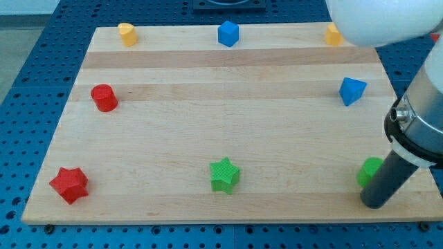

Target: Push the green circle towards up

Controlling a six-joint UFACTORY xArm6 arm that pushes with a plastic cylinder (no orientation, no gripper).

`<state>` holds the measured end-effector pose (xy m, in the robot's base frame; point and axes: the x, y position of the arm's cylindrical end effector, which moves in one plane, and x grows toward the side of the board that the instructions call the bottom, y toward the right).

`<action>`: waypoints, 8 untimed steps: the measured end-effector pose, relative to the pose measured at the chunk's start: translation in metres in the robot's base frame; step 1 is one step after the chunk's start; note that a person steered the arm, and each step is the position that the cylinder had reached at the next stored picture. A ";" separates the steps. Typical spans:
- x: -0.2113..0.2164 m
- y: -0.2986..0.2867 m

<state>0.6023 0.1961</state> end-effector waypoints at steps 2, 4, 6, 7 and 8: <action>0.000 0.006; -0.019 0.038; -0.028 -0.012; -0.034 -0.032; -0.051 -0.038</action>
<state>0.5515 0.1586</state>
